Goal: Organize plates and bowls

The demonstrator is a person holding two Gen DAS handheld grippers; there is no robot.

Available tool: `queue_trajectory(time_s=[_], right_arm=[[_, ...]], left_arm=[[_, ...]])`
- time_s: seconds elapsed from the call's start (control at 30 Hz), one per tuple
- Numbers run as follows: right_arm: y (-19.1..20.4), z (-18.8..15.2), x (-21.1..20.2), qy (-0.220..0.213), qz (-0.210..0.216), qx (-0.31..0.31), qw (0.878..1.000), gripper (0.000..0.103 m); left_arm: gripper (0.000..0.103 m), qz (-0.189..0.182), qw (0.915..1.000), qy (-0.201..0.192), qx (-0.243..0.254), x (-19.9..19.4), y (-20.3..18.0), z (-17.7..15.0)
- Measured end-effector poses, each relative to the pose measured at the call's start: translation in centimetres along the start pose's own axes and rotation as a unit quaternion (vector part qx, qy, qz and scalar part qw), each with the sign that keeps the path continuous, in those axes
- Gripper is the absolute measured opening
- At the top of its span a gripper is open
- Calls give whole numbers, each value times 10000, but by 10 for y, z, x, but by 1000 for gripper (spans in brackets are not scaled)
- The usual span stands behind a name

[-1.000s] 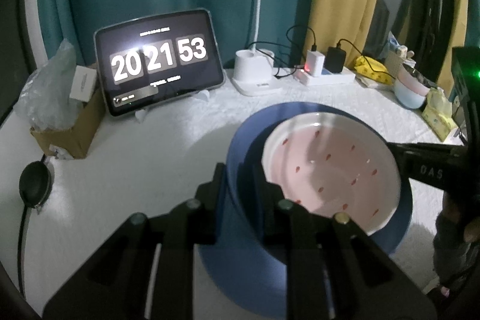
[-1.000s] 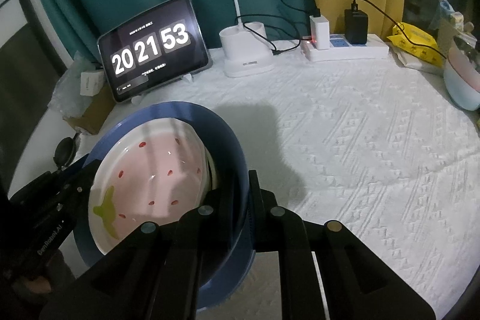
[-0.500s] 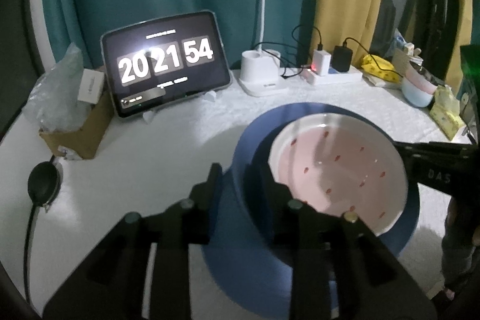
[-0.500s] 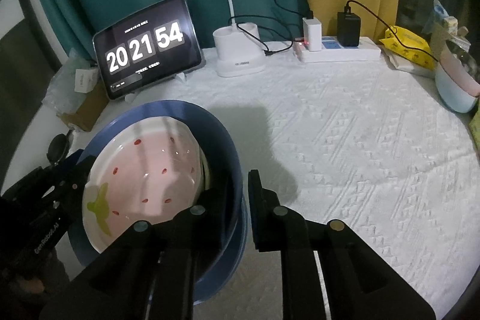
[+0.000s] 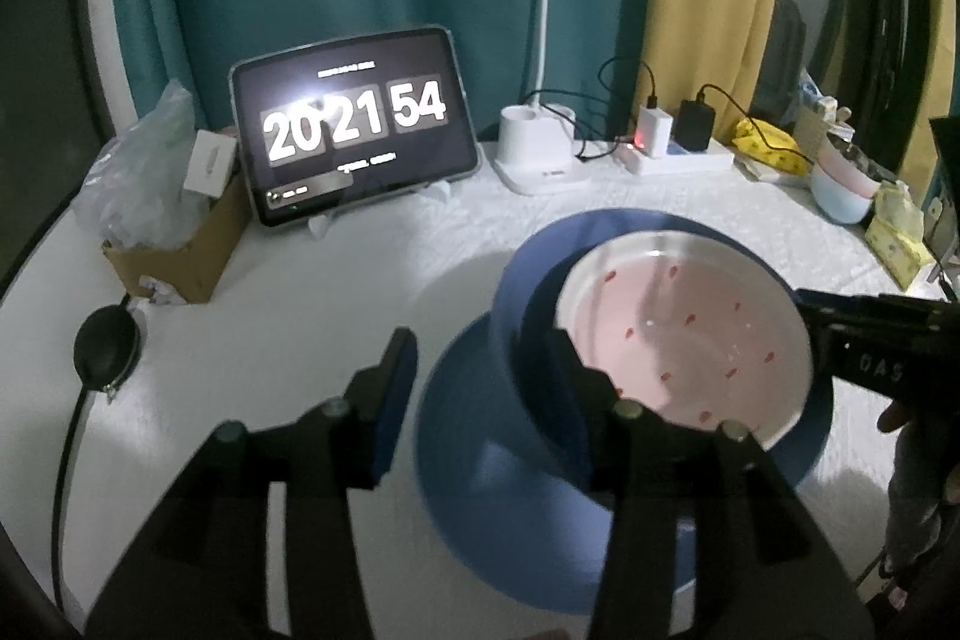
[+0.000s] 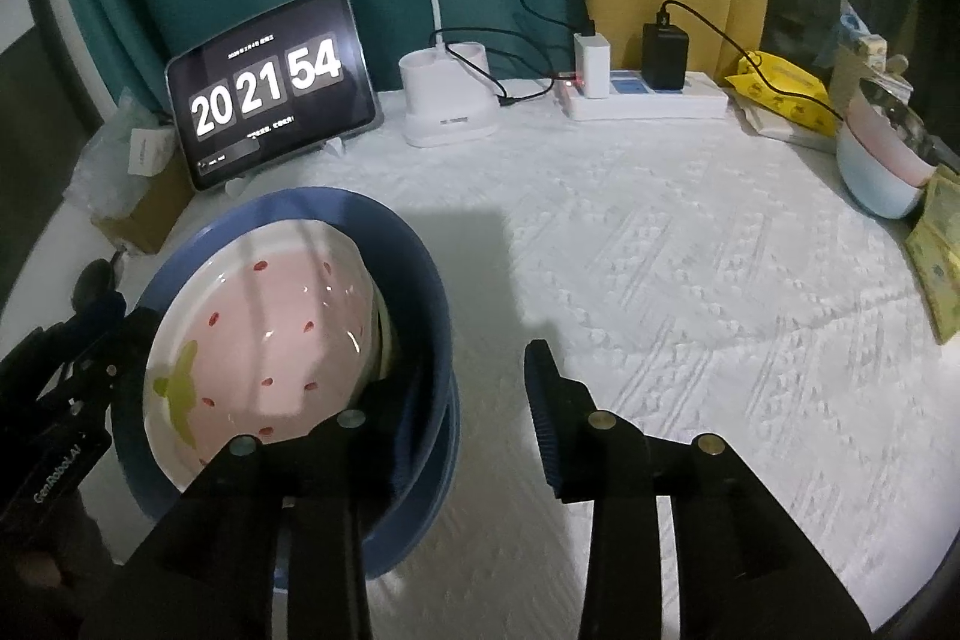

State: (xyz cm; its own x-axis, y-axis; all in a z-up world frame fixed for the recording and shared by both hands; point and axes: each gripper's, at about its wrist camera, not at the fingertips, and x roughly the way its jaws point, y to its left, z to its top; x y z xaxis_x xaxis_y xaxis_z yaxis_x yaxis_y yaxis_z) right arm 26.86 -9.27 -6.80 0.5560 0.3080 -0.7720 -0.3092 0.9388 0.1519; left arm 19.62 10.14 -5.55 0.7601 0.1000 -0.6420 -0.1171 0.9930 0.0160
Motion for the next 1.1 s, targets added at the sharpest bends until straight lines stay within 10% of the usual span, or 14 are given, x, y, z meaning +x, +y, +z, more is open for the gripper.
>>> queue_trajectory(time_s=[0.57,0.7,1.1], right_arm=[[1,-17,-35,-289,11,-31,9996,47],[1,-22,-43,-338,9,-42,9994,47],[-2,-42,-72,-538,21,-86,9985,47]], left_arm=[[50,-138,9996,-234,-36,-36,-13,-14],[74,-208,9993,-294,-56,-45,-18,-19],[81,-266,9986,-458,-46,-74,-33,-31]])
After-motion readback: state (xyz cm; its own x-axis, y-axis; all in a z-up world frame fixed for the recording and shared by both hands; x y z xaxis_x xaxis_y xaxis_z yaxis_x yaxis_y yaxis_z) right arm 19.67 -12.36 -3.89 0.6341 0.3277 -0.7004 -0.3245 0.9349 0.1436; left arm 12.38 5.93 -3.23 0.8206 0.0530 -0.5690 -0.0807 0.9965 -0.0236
